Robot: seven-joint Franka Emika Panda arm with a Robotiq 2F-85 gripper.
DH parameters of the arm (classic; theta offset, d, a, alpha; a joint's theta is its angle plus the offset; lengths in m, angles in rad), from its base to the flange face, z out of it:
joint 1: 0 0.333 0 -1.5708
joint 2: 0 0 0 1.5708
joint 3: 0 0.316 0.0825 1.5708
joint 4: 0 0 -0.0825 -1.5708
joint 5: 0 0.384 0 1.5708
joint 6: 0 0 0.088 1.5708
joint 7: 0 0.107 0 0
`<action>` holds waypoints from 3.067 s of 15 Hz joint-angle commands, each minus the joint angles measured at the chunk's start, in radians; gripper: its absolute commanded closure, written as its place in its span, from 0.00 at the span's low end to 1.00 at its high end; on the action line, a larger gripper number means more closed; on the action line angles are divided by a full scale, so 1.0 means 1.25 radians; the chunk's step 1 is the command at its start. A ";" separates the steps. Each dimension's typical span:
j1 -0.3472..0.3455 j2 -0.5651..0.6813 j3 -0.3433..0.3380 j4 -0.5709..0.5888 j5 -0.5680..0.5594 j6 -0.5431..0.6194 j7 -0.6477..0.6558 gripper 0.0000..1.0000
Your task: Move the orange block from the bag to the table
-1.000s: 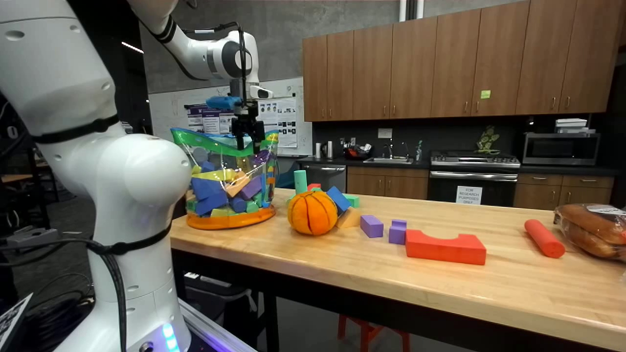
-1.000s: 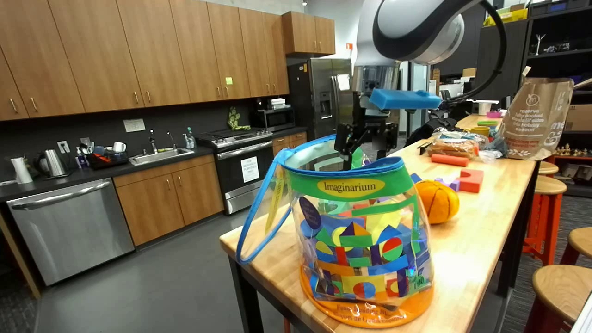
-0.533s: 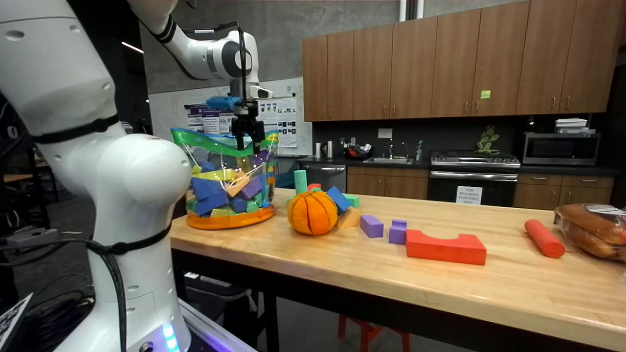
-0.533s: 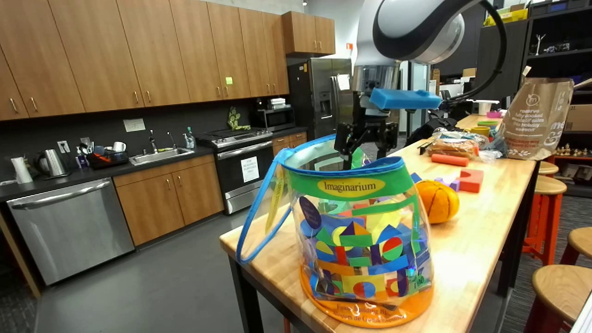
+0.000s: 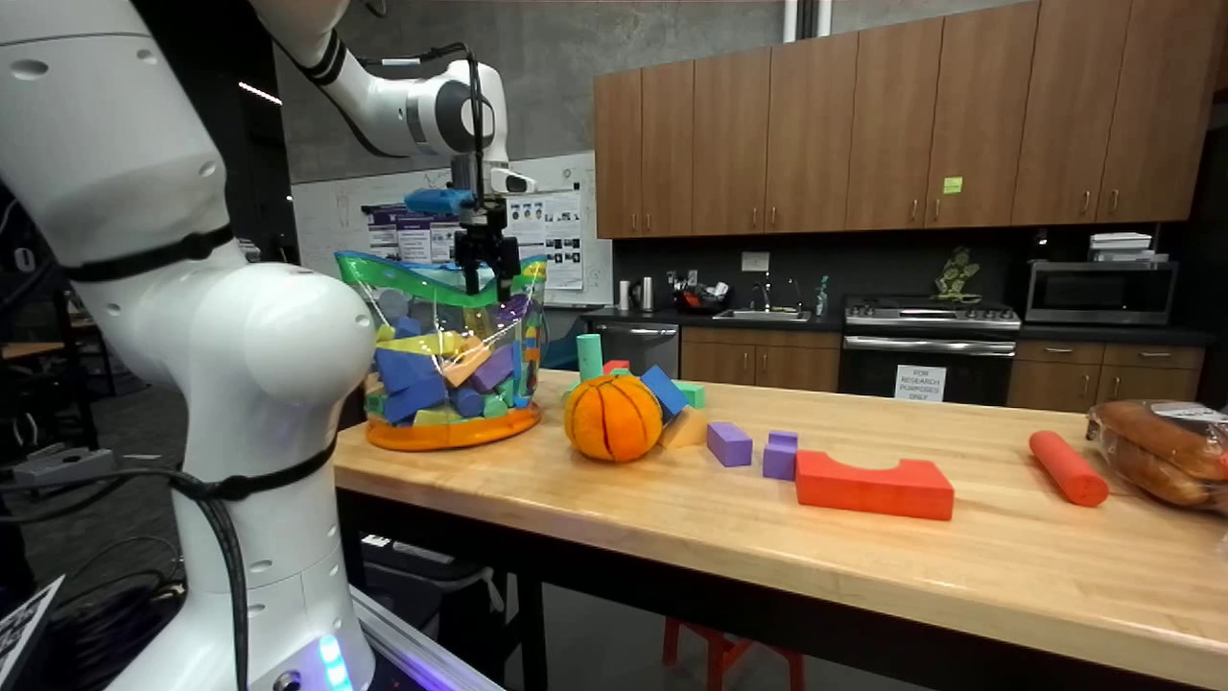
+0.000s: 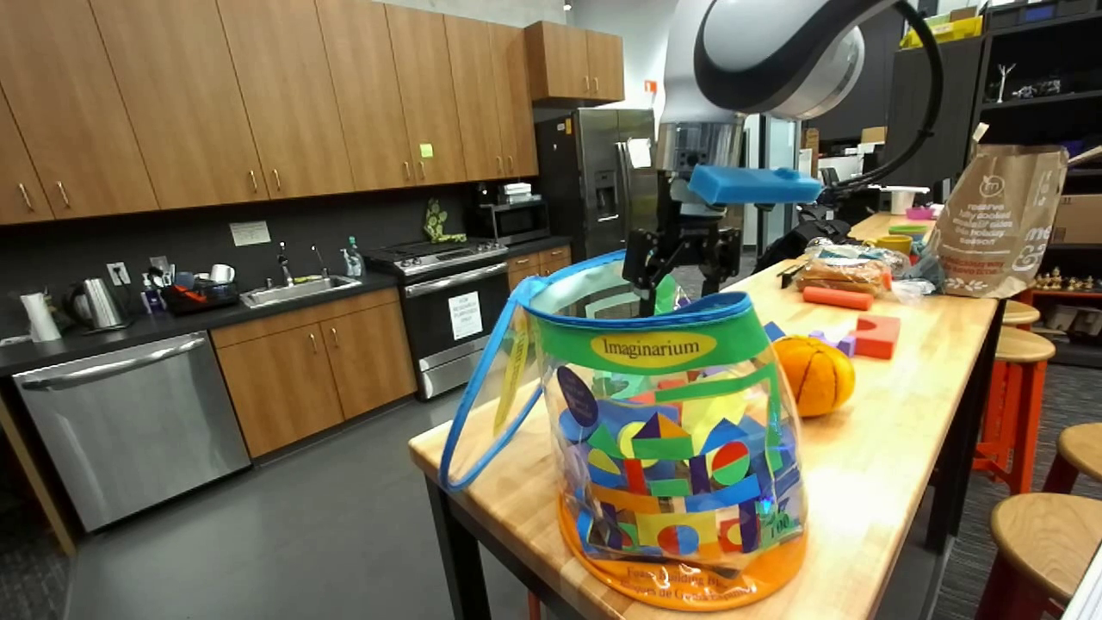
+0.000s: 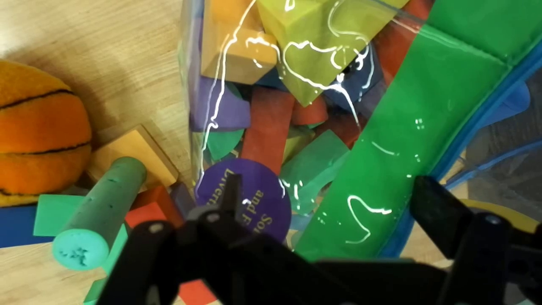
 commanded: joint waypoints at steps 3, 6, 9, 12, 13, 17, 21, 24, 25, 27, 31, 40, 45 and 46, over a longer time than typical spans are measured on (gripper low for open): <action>-0.014 -0.034 -0.006 0.026 -0.068 -0.034 0.012 0.00; -0.030 -0.073 -0.009 0.062 -0.124 -0.063 0.017 0.00; -0.043 -0.101 -0.003 0.115 -0.170 -0.096 0.014 0.00; -0.039 -0.105 0.009 0.165 -0.198 -0.111 0.004 0.00; -0.035 -0.101 0.016 0.178 -0.203 -0.104 -0.001 0.00; -0.014 -0.057 0.064 0.225 -0.233 -0.063 -0.015 0.00; 0.007 -0.006 0.104 0.252 -0.261 -0.044 -0.022 0.00; 0.024 0.037 0.117 0.266 -0.267 -0.047 -0.032 0.00; 0.031 0.052 0.118 0.268 -0.261 -0.053 -0.039 0.00; 0.042 0.091 0.120 0.270 -0.256 -0.050 -0.040 0.00; 0.057 0.165 0.114 0.265 -0.257 -0.051 -0.030 0.00; 0.135 0.309 0.126 0.162 -0.250 0.016 0.168 0.00; 0.106 0.207 0.055 0.167 -0.182 -0.092 0.103 0.00; 0.103 0.188 0.048 0.158 -0.177 -0.108 0.109 0.00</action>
